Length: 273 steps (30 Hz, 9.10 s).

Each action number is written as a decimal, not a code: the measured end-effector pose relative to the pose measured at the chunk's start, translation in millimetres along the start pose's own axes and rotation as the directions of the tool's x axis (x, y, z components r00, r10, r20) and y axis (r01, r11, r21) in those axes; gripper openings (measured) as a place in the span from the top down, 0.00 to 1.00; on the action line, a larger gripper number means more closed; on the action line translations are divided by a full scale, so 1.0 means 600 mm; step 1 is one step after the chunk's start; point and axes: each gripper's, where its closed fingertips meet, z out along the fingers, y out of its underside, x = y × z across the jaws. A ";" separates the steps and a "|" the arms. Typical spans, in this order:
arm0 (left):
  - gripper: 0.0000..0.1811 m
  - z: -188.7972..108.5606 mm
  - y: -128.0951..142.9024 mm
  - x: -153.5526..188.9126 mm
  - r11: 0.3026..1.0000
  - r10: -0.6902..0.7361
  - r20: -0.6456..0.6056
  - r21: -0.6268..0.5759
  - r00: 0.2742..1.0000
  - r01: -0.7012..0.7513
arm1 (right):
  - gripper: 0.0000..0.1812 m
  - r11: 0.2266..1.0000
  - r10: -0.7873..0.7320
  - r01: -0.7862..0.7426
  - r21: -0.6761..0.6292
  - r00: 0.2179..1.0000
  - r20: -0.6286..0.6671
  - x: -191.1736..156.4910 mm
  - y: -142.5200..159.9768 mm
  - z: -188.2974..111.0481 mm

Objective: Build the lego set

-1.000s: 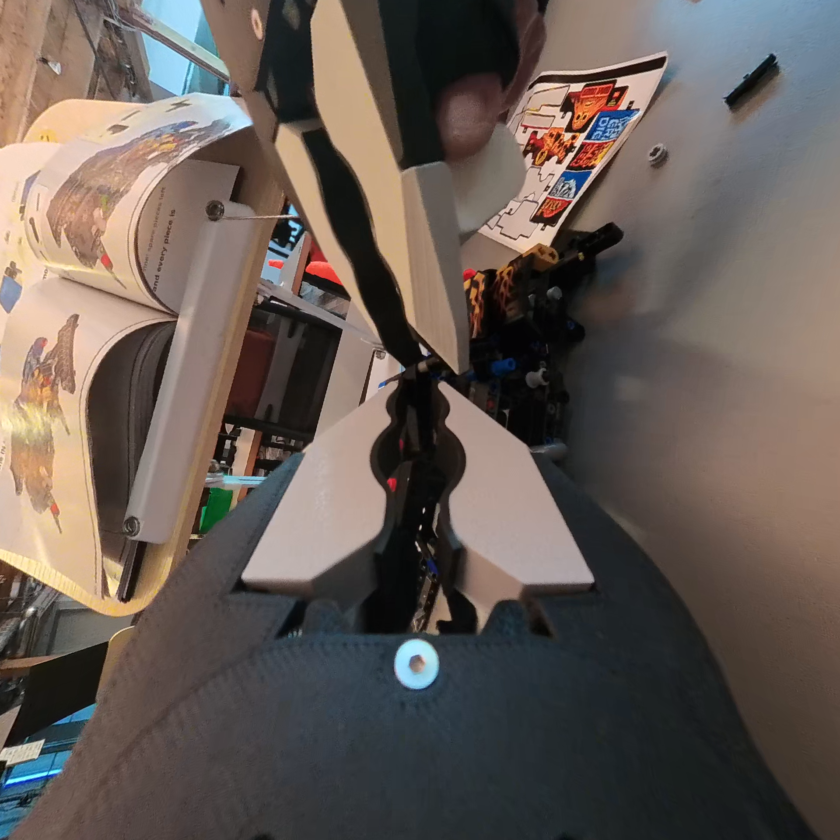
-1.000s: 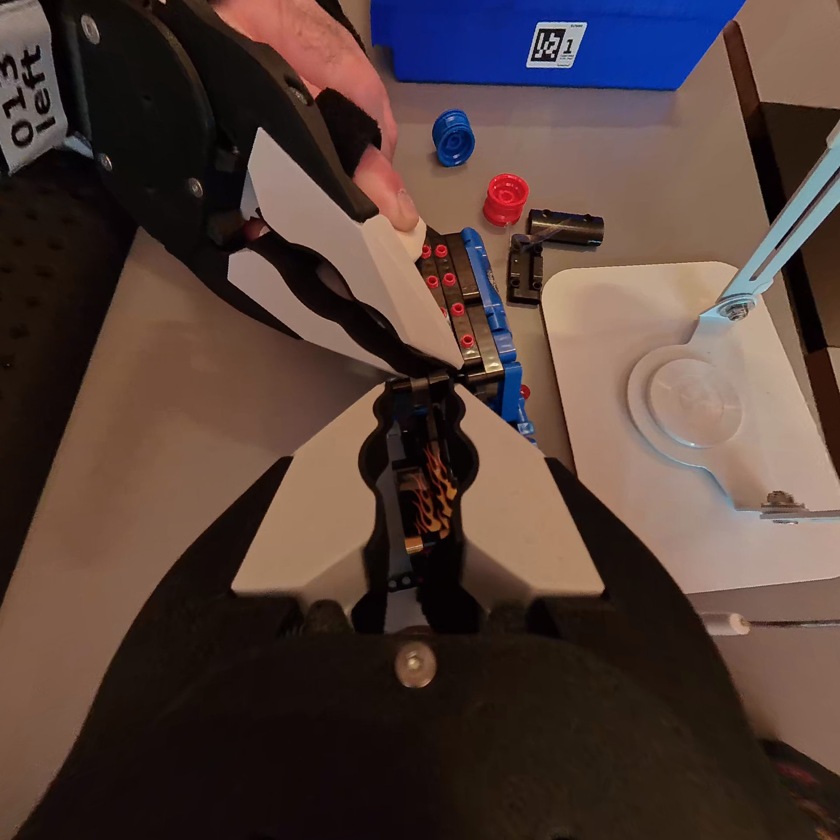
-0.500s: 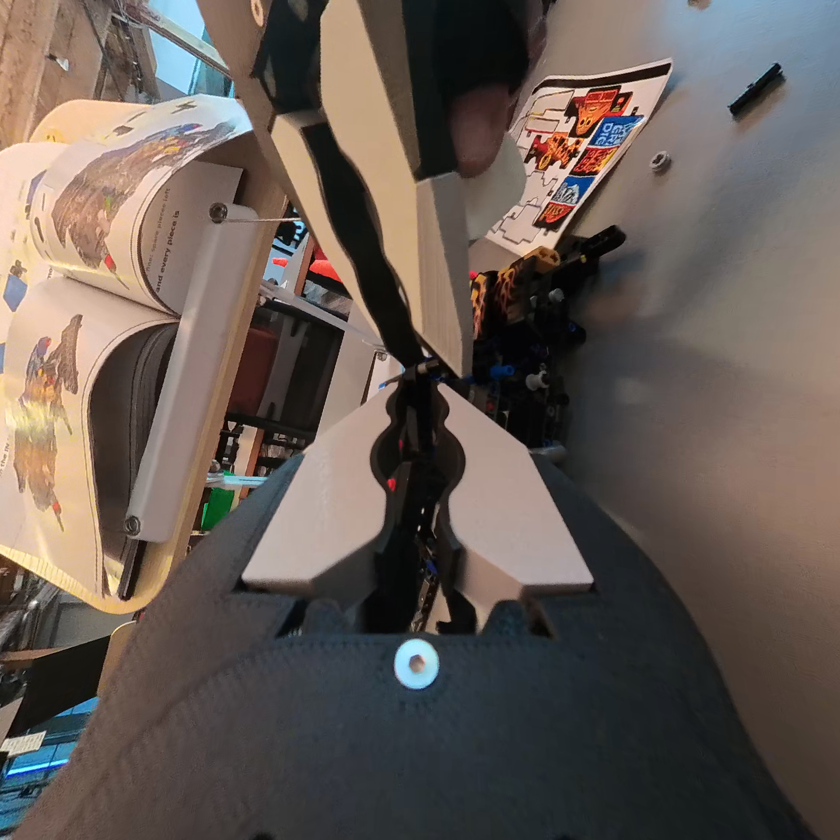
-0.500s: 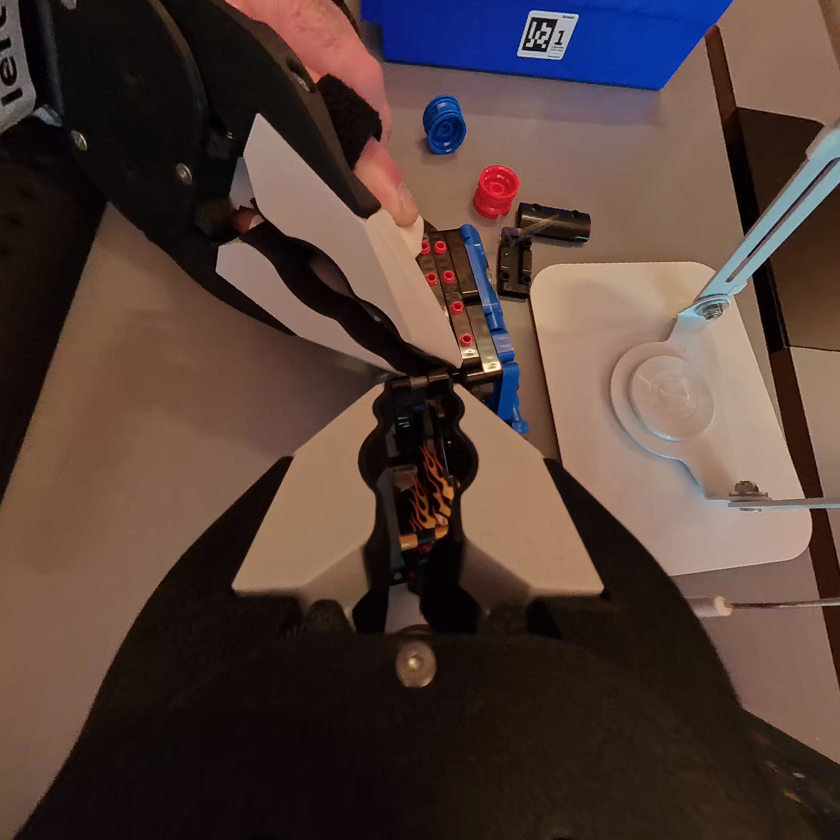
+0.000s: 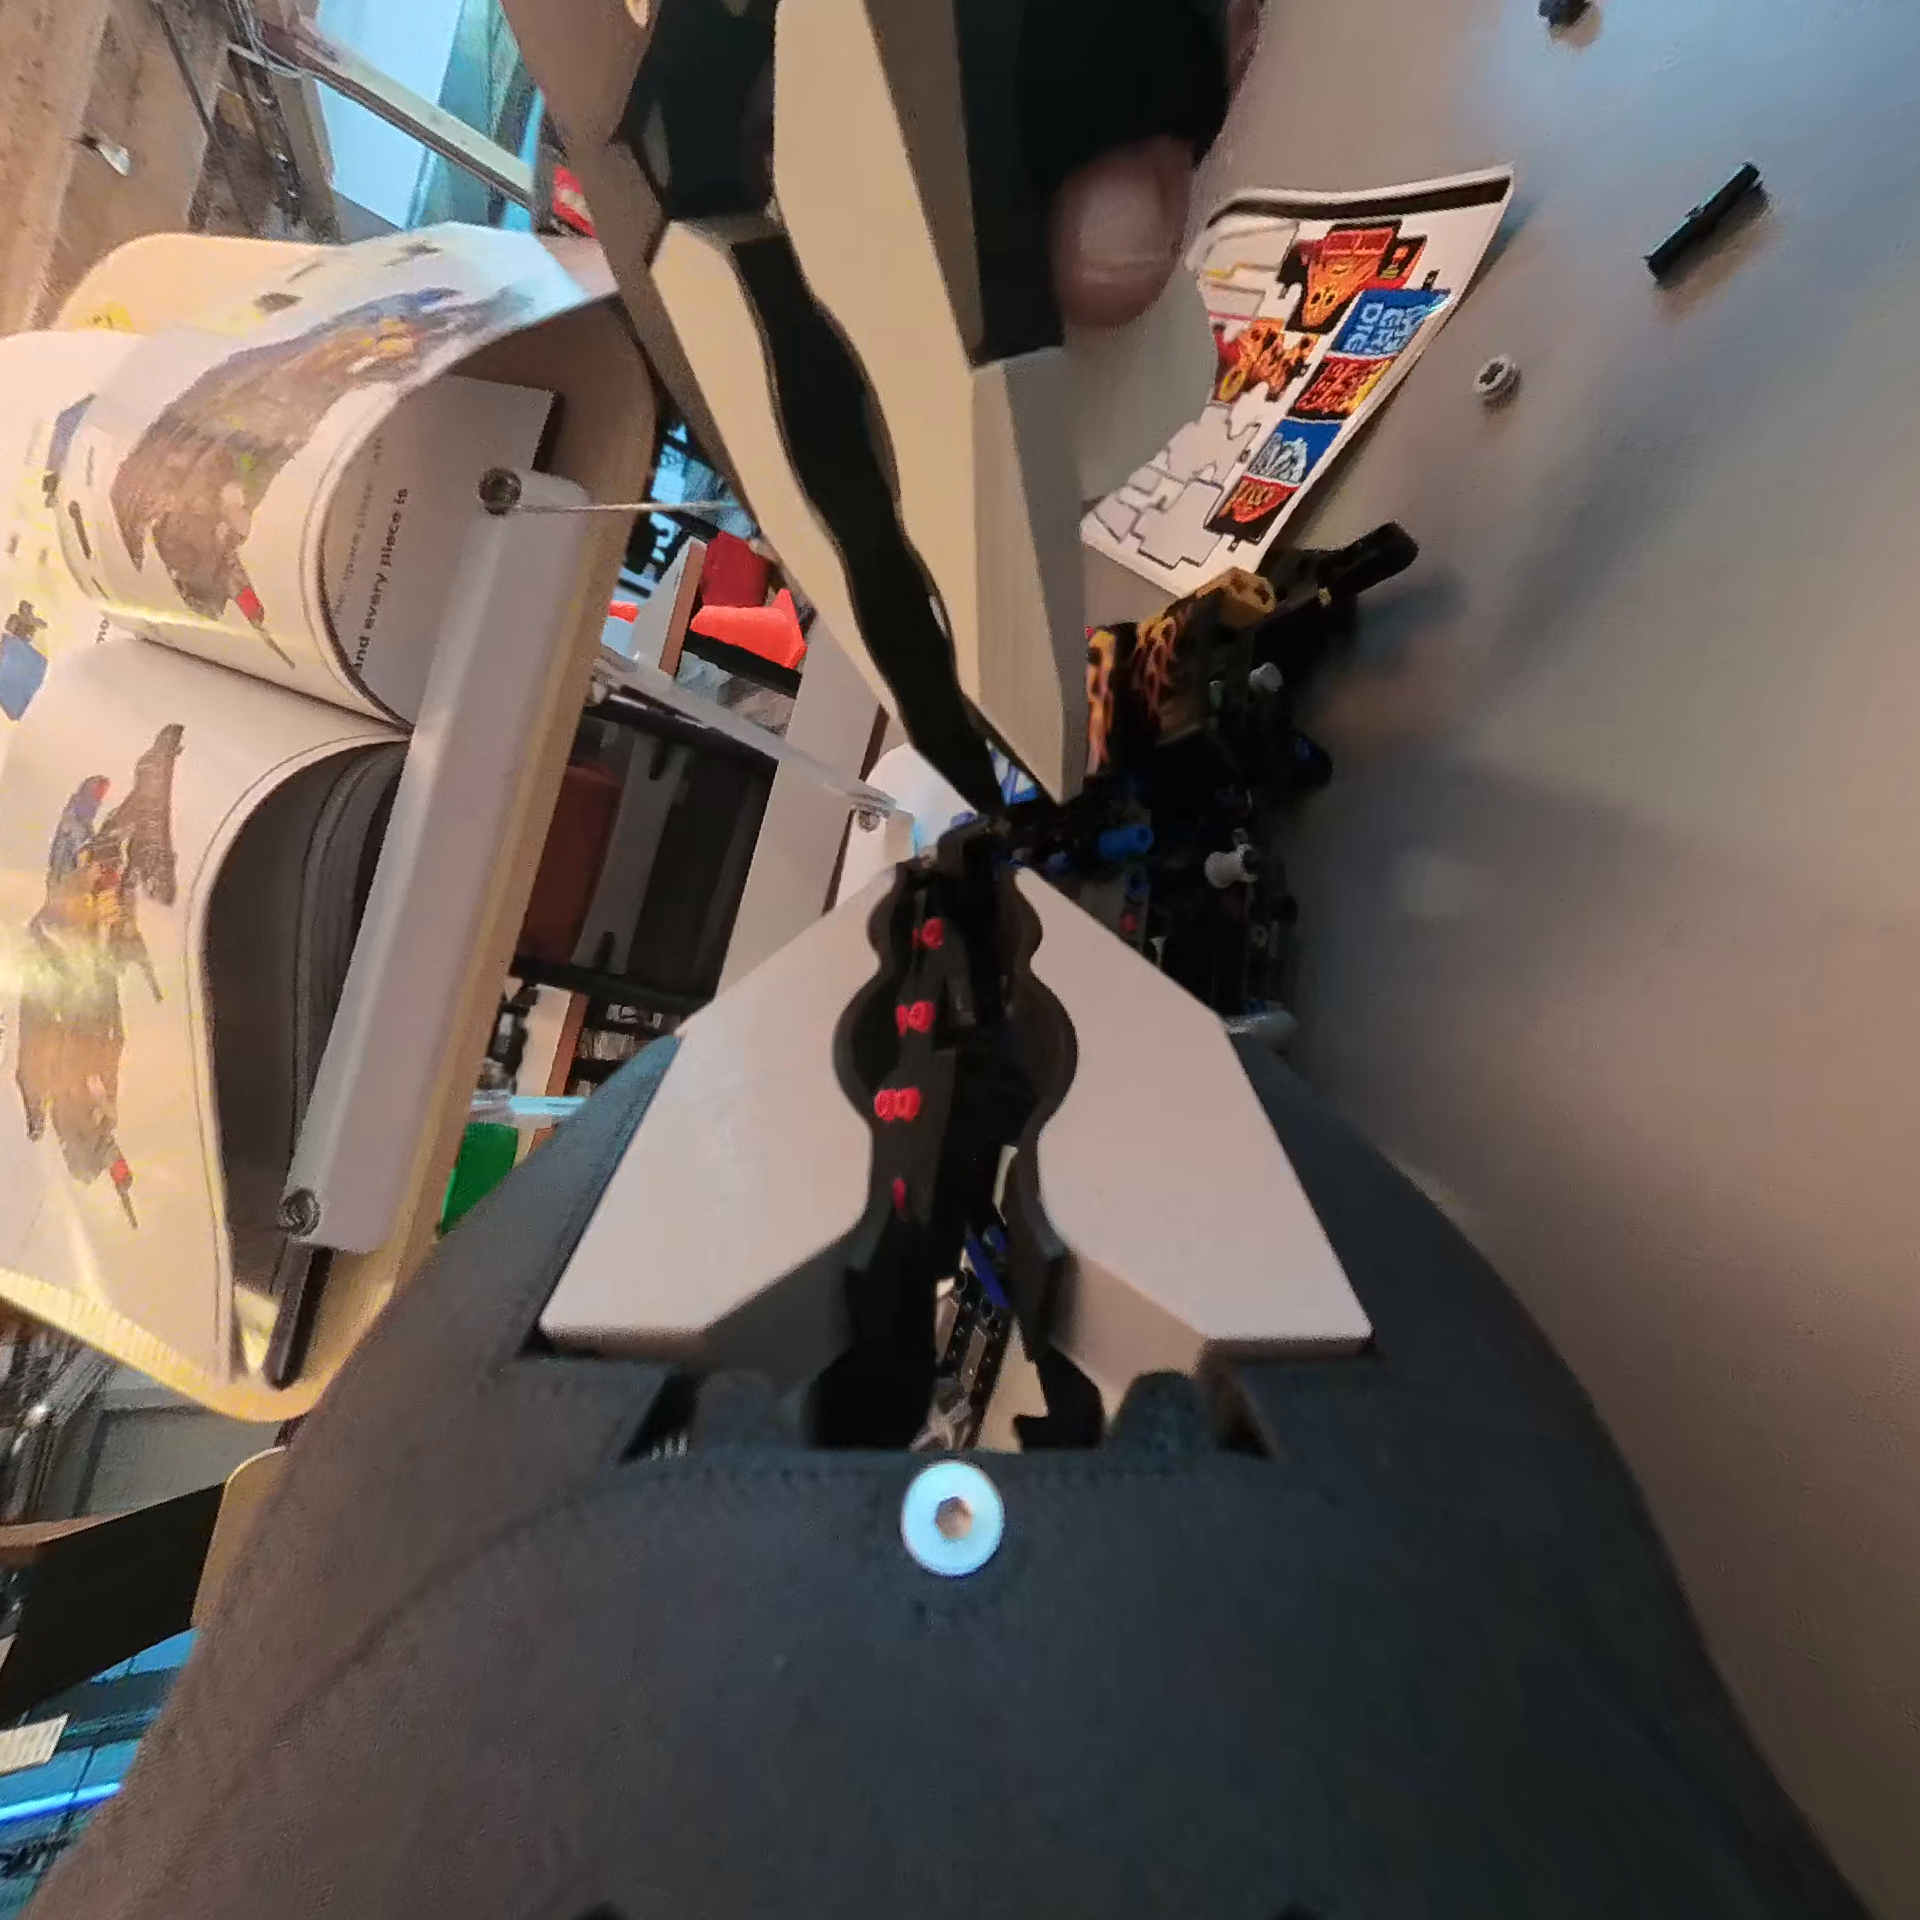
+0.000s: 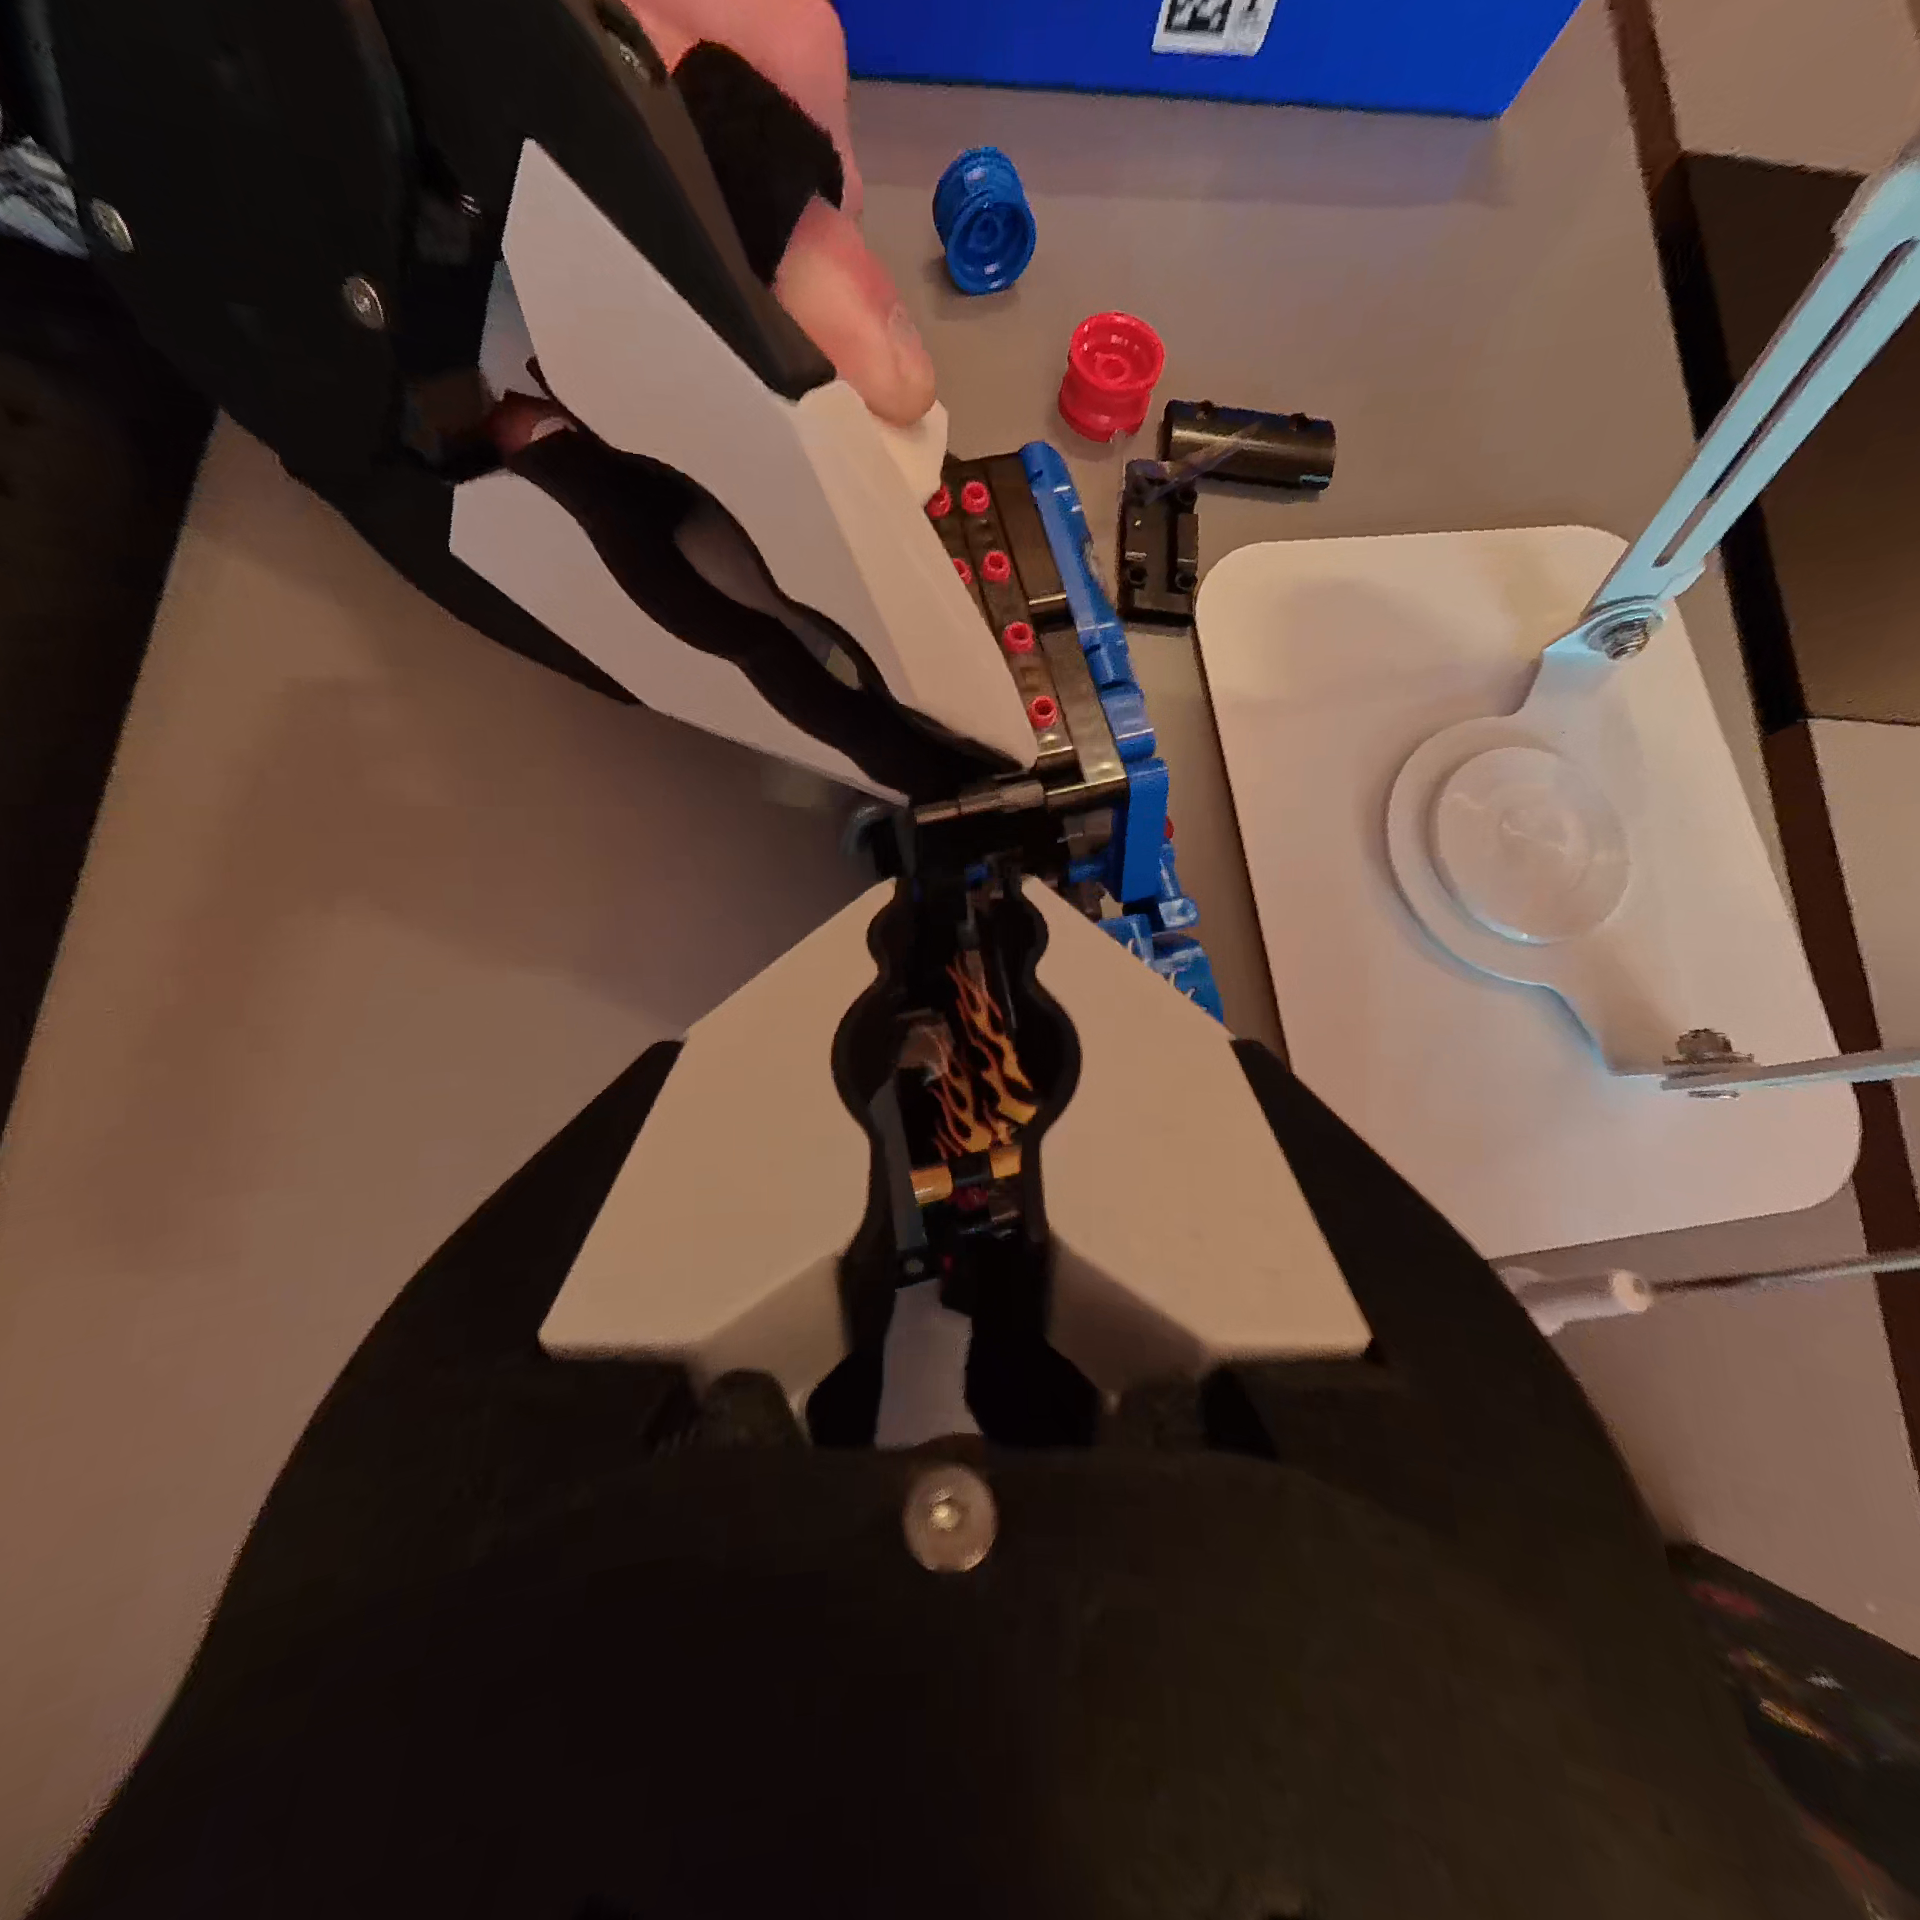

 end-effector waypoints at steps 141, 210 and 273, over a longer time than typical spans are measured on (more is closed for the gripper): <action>0.88 -0.044 0.030 0.008 0.994 0.061 -0.090 -0.084 0.994 -0.069 | 0.91 1.000 0.004 -0.009 0.025 0.984 0.178 -0.071 -0.012 0.008; 0.95 -0.010 0.014 -0.023 0.995 -0.055 0.127 -0.073 0.990 0.065 | 0.97 0.934 0.265 -0.308 0.181 0.938 0.225 -0.044 -0.034 -0.010; 0.96 -0.096 0.025 0.049 0.699 -0.715 -0.160 -0.196 0.681 0.688 | 0.87 0.946 0.266 -0.273 0.175 0.962 0.063 -0.027 -0.016 0.060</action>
